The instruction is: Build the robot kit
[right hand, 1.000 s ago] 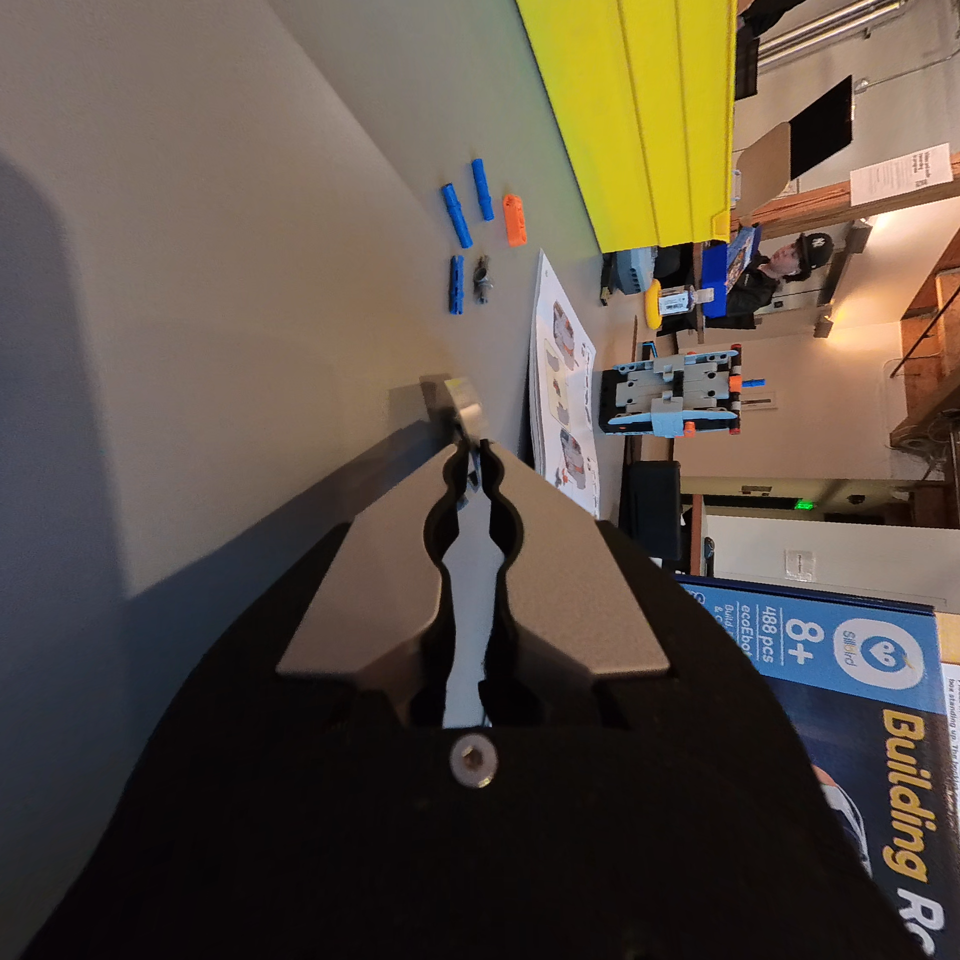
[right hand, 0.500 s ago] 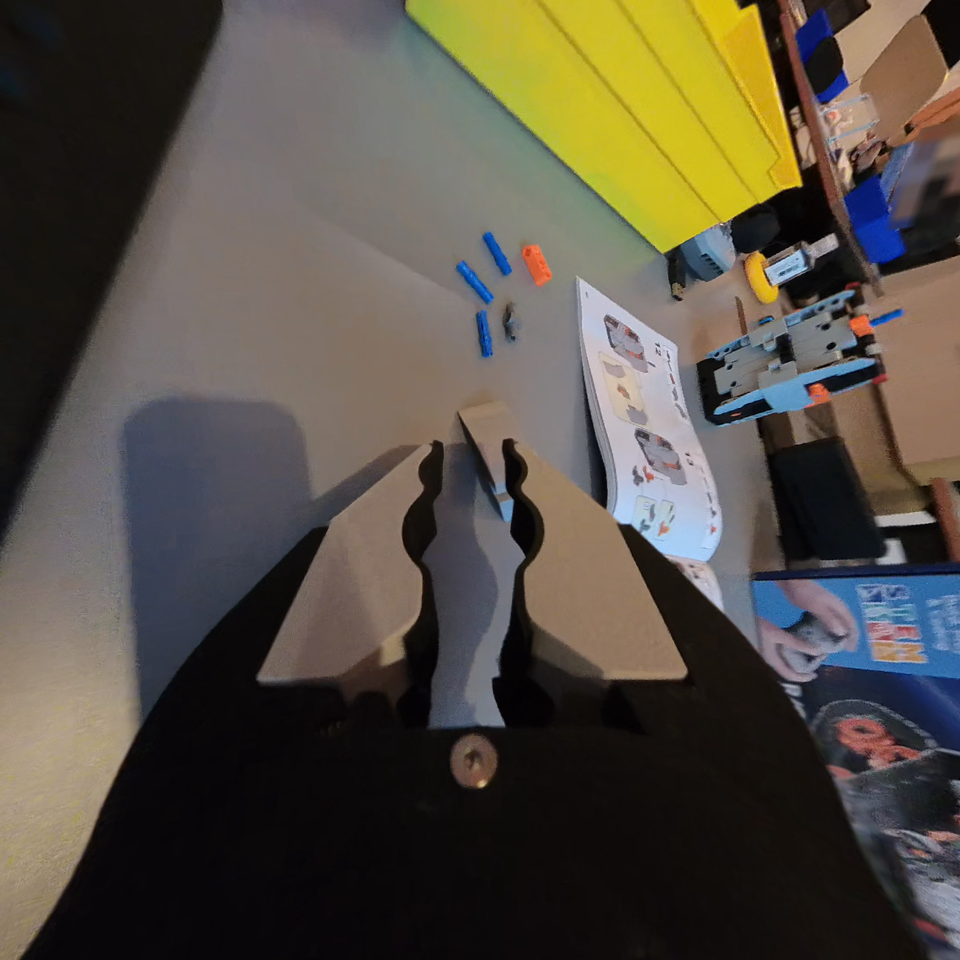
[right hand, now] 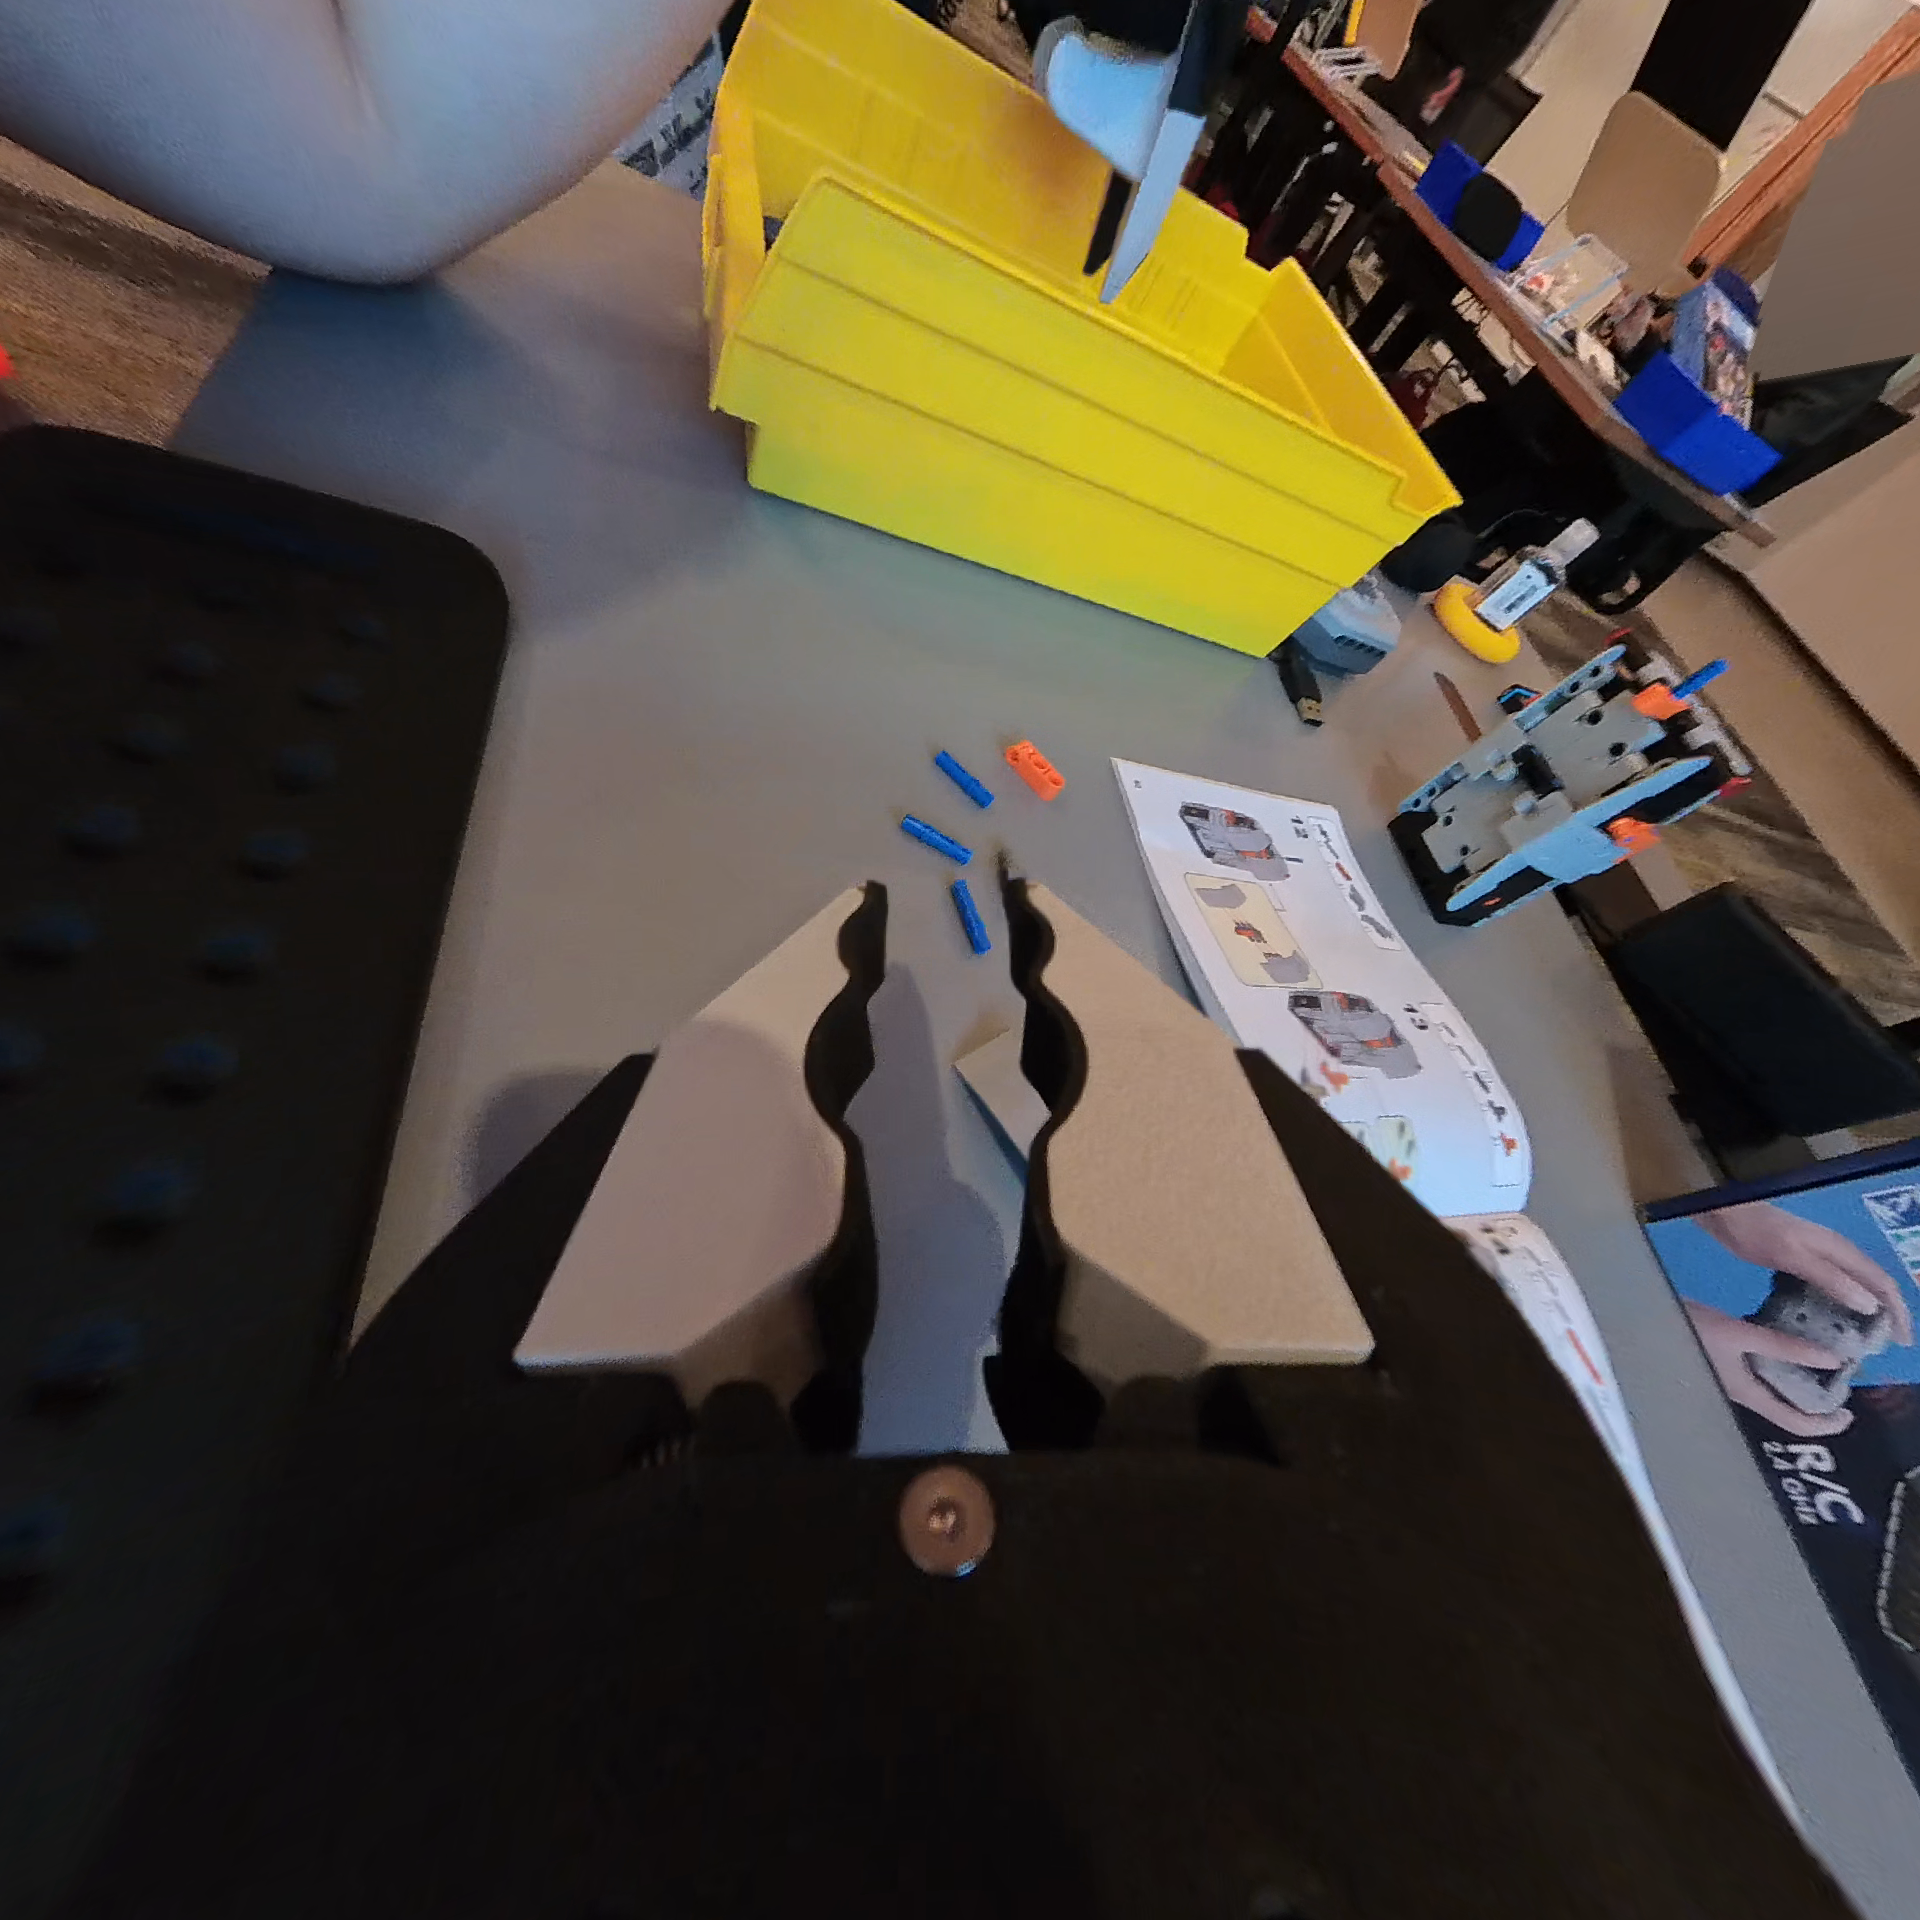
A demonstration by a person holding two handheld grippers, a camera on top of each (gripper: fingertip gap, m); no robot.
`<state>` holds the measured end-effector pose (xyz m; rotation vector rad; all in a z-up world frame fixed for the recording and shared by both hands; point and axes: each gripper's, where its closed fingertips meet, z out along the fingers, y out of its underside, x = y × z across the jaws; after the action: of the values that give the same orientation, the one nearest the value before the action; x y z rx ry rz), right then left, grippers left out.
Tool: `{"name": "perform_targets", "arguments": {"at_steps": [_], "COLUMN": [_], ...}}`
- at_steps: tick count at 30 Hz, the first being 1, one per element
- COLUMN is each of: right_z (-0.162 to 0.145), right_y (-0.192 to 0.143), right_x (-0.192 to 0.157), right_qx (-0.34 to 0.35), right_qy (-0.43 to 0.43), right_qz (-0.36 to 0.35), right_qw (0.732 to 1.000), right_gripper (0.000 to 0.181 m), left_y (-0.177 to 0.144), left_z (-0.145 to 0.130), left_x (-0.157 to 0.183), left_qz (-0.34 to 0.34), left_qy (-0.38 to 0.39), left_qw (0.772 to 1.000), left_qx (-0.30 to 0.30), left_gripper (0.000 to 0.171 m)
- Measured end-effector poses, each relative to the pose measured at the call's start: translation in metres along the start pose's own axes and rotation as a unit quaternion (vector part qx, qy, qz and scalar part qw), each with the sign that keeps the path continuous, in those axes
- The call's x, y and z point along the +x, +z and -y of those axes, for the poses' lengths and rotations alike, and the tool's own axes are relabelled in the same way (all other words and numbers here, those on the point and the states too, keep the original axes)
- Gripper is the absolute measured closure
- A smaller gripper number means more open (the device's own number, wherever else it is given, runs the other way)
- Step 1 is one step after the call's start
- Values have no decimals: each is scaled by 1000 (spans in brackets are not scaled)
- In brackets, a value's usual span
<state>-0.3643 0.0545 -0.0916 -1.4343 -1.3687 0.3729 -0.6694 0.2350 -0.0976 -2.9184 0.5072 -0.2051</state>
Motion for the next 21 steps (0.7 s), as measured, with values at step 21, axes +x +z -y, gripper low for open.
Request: {"name": "perform_targets", "arguments": {"at_steps": [21], "right_z": [-19], "right_y": [0], "right_x": [3], "right_qx": [-29], "right_qy": [-10], "right_qz": [1], "right_qw": [1000], "right_gripper": [159], "left_y": [29], "left_z": [-78], "left_x": [0], "left_qz": [1], "left_qy": [35], "left_qw": [976], "left_qx": [-214], "left_gripper": [141]}}
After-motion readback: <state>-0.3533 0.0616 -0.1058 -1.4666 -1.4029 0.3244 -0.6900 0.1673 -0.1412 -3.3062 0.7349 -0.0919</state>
